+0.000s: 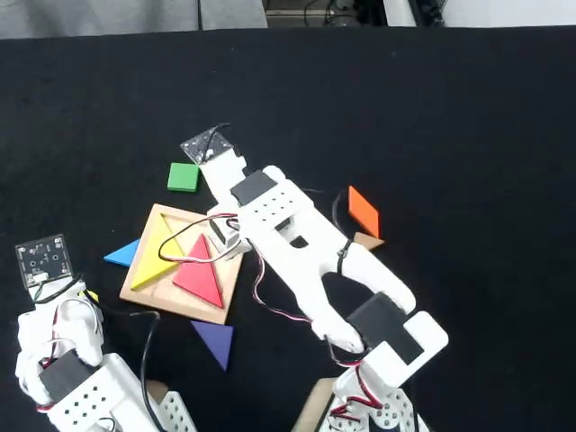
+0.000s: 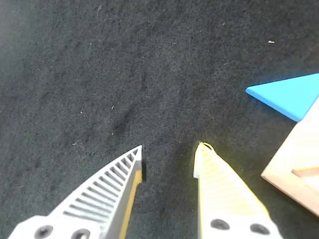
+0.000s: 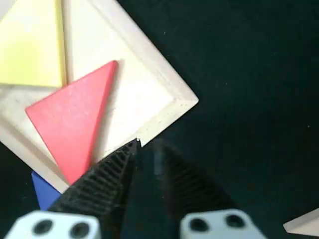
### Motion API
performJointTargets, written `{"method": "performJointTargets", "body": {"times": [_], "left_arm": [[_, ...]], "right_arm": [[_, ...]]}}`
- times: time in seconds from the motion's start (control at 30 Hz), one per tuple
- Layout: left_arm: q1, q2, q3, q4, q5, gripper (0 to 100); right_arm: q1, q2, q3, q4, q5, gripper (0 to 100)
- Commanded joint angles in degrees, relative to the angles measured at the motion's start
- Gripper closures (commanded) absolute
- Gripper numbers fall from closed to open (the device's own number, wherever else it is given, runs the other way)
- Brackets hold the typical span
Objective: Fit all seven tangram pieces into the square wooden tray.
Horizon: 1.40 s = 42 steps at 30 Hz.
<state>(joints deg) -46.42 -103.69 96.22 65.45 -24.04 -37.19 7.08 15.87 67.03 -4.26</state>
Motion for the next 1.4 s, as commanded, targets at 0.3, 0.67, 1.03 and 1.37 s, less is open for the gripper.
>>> {"method": "performJointTargets", "body": {"times": [0.3,0.67,1.03,1.37], "left_arm": [[0.57,-0.53,1.19,0.26,0.26,82],[0.57,-0.53,1.19,0.26,0.26,82],[0.57,-0.53,1.19,0.26,0.26,82],[0.57,-0.53,1.19,0.26,0.26,82]], "right_arm": [[-0.79,6.73,-3.47,-4.84,-17.41,68.1],[-1.41,9.98,-4.97,-8.09,-19.78,68.2],[0.26,12.88,-6.2,-5.98,-19.25,95.6],[13.1,12.88,-6.2,-2.37,-13.54,96.0]]}}
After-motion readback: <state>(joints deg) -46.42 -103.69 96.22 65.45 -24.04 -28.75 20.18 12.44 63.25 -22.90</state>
